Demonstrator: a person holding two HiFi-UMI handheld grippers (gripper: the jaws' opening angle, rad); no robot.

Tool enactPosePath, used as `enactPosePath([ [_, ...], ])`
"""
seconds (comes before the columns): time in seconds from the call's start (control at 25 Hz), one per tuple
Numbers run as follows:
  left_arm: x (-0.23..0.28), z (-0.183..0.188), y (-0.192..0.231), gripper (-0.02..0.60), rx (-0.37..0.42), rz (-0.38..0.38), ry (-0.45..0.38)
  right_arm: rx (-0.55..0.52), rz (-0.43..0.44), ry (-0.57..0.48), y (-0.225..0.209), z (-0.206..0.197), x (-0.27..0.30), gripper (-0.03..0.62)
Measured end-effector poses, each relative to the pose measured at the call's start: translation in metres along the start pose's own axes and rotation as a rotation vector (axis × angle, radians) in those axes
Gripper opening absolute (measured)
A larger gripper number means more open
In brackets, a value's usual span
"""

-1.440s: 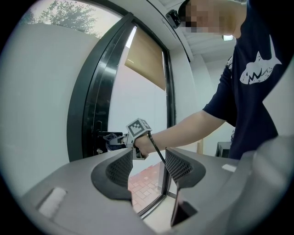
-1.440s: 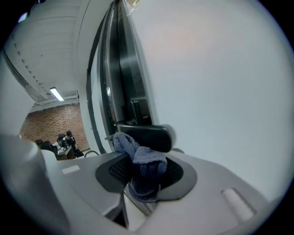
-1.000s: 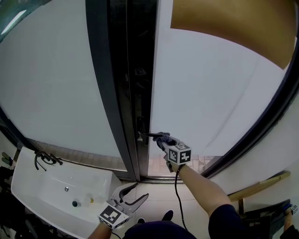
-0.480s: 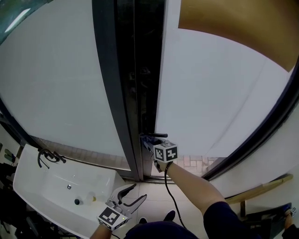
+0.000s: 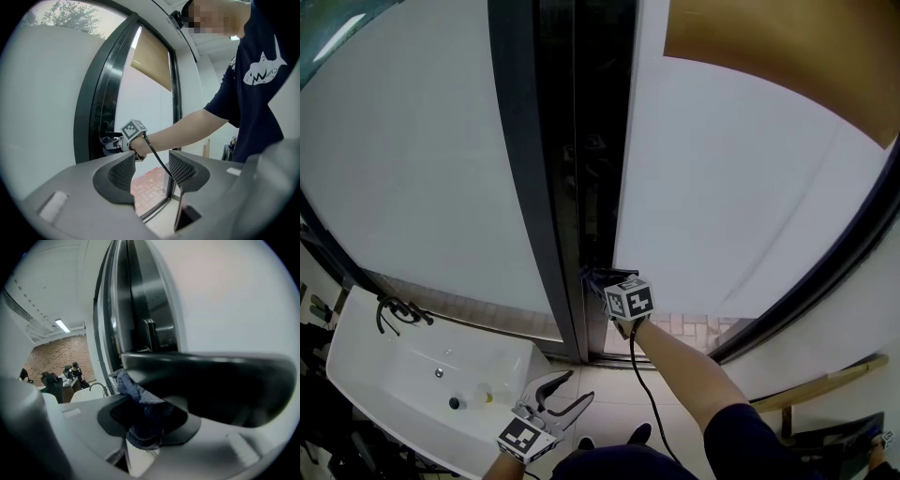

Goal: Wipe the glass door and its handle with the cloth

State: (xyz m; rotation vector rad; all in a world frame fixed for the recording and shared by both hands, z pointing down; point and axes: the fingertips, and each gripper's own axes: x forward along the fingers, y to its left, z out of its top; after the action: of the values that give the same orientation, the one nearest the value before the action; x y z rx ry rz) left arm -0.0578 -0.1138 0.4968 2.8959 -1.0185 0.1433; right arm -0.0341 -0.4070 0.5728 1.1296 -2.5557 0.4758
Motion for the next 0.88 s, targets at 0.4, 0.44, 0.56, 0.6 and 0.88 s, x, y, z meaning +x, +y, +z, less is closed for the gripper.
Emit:
enactPosePath([
  [0.4,0.005,0.002,-0.008,0.219,-0.014,-0.012,-0.009,0.025,-0.127,0.11,-0.043,-0.045,-0.015,0.138],
  [0.44,0.004,0.002,-0.007,0.219,-0.018,-0.009,-0.008,0.038,-0.137,0.111,-0.048,-0.051,-0.018,0.138],
  [0.56,0.002,0.001,-0.002,0.219,-0.02,0.001,-0.003,0.104,-0.132,0.091,-0.057,-0.06,-0.024,0.14],
  [0.6,0.002,0.001,-0.001,0.219,-0.02,0.004,-0.003,0.123,-0.116,0.087,-0.056,-0.064,-0.024,0.14],
  [0.88,0.003,0.006,0.001,0.219,-0.014,0.01,-0.005,0.078,-0.001,0.116,-0.014,-0.086,0.005,0.14],
])
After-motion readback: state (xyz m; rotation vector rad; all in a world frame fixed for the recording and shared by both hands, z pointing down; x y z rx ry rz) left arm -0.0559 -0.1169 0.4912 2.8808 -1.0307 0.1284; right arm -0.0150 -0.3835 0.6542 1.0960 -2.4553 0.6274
